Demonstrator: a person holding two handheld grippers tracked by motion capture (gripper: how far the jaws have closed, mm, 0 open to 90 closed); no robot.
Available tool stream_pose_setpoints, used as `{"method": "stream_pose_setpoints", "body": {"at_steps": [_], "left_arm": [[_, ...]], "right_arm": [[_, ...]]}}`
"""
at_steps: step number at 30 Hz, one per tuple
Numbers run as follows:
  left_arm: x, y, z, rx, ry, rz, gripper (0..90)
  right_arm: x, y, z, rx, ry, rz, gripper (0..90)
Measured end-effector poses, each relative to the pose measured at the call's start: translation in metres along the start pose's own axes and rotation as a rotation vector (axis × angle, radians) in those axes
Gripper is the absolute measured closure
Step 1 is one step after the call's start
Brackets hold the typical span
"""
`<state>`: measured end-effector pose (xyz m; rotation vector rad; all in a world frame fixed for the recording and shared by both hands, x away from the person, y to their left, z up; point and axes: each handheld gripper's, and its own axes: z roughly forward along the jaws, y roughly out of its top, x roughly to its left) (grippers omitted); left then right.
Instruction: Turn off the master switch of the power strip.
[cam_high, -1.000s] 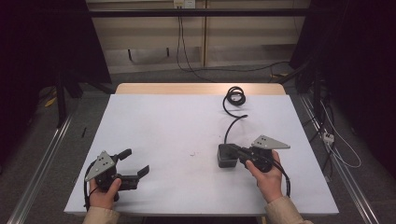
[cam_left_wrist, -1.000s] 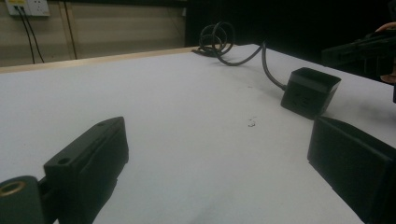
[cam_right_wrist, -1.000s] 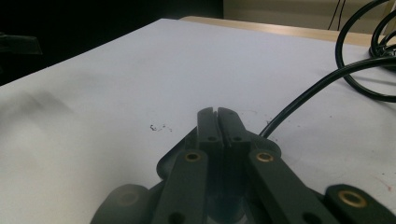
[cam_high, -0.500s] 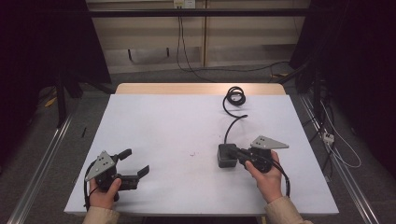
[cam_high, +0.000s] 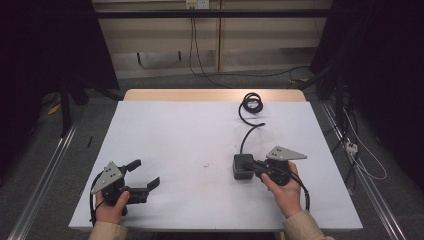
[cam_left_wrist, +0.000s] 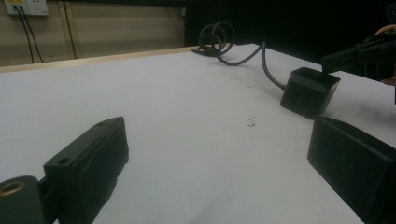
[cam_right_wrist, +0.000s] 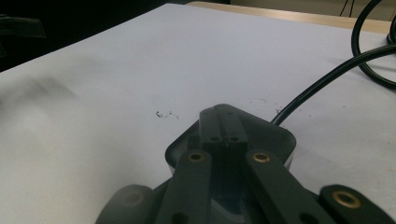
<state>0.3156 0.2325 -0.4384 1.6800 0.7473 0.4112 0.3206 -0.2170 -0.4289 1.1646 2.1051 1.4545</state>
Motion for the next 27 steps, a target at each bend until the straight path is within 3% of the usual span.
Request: {"method": "stream_pose_setpoints", "body": {"at_steps": [27], "left_arm": [[0.0004, -0.0001, 0.0, -0.001, -0.001, -0.001, 4.8]], "right_arm": [[-0.0004, -0.0024, 0.001, 0.007, -0.007, -0.01, 90.0]]}}
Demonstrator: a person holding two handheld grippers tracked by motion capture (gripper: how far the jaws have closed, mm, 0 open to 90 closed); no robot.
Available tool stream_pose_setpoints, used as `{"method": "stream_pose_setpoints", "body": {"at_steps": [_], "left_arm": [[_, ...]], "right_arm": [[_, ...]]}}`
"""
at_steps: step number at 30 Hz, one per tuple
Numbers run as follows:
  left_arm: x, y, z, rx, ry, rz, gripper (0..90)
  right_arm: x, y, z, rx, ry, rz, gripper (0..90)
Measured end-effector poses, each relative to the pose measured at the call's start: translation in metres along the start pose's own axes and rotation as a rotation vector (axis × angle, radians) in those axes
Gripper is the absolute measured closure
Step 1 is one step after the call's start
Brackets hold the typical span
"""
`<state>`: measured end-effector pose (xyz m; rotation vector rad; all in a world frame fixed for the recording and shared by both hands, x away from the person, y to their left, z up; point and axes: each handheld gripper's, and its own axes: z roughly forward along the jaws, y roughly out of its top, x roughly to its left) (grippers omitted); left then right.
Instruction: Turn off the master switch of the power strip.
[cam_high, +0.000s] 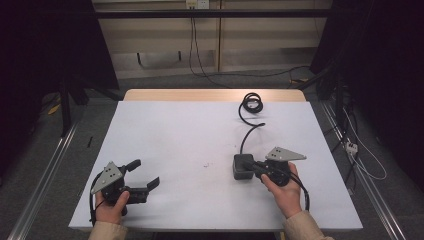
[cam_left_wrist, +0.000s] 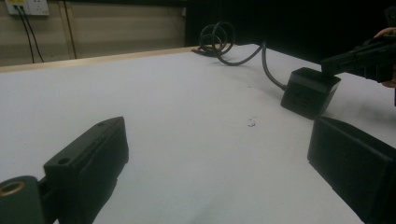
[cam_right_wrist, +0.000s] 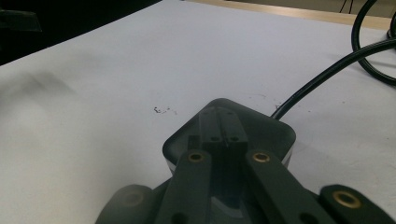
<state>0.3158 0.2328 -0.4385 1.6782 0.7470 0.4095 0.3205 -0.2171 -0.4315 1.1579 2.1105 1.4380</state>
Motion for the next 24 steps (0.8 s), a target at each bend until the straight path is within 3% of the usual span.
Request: {"method": "stream_pose_setpoints", "body": {"at_steps": [19, 24], "left_arm": [[0.0002, -0.0002, 0.0, 0.003, 0.002, 0.003, 4.8], [-0.0001, -0.0004, 0.0002, 0.004, 0.003, -0.002, 4.8]], "right_arm": [[-0.0004, -0.0005, 0.0005, 0.008, 0.002, -0.003, 90.0], [0.0031, 0.0008, 0.0007, 0.018, -0.019, -0.048, 90.0]]}}
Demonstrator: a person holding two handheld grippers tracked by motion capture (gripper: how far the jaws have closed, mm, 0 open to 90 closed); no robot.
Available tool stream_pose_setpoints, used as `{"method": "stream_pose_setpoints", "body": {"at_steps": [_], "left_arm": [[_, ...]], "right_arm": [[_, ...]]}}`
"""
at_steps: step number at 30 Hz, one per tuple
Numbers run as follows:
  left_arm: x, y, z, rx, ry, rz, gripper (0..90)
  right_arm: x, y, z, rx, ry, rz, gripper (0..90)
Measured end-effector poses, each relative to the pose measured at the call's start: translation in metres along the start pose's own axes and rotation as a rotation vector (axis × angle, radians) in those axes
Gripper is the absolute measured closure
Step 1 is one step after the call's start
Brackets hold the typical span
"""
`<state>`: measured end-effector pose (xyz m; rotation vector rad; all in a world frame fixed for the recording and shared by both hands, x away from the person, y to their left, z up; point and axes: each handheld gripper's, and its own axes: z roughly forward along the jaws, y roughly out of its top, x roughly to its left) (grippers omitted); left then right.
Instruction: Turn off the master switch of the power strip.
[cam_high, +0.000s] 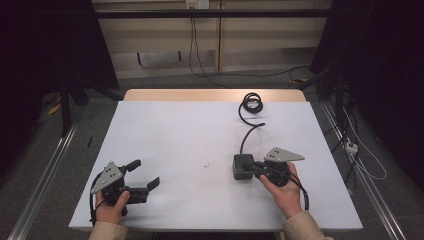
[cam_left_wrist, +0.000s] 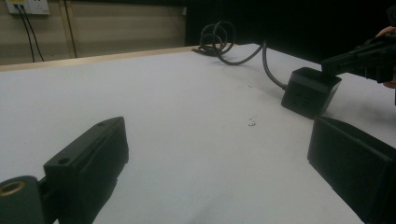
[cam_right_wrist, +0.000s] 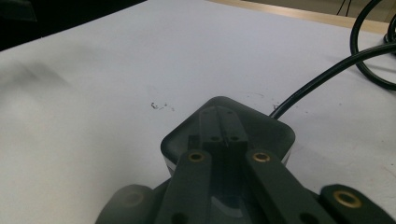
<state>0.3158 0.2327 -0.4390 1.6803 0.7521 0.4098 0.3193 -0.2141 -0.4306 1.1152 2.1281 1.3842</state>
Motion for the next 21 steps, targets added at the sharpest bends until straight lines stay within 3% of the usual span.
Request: {"method": "stream_pose_setpoints", "body": {"at_steps": [21], "left_arm": [[-0.0005, -0.0003, -0.0001, -0.002, 0.002, -0.006, 4.8]], "right_arm": [[0.0021, 0.001, -0.0003, 0.013, -0.01, -0.016, 90.0]]}}
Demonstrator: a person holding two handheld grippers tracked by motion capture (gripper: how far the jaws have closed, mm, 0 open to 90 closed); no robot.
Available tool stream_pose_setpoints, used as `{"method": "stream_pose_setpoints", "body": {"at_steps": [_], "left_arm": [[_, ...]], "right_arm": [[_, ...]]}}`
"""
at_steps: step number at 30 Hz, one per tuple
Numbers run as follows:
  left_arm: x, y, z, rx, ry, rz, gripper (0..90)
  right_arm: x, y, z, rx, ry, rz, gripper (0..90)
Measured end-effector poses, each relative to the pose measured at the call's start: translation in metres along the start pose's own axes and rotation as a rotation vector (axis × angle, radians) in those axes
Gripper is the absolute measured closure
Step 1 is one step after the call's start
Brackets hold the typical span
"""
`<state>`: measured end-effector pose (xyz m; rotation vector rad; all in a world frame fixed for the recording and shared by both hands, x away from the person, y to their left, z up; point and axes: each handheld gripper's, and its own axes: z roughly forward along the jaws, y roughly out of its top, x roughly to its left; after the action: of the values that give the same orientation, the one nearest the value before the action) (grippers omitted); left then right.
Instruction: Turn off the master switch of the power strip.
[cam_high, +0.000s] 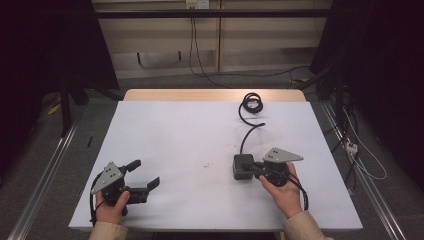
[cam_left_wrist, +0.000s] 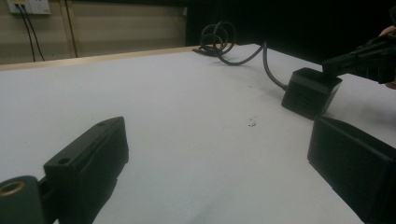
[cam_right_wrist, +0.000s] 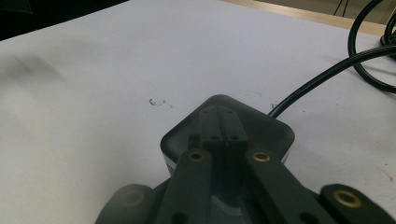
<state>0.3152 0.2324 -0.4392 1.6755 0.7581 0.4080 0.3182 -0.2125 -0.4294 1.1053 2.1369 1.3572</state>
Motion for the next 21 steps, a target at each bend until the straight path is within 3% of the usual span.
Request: {"method": "stream_pose_setpoints", "body": {"at_steps": [21], "left_arm": [[0.0002, -0.0003, 0.0005, 0.002, -0.002, -0.003, 4.8]], "right_arm": [[0.0002, -0.0004, 0.0, -0.003, -0.001, -0.005, 90.0]]}}
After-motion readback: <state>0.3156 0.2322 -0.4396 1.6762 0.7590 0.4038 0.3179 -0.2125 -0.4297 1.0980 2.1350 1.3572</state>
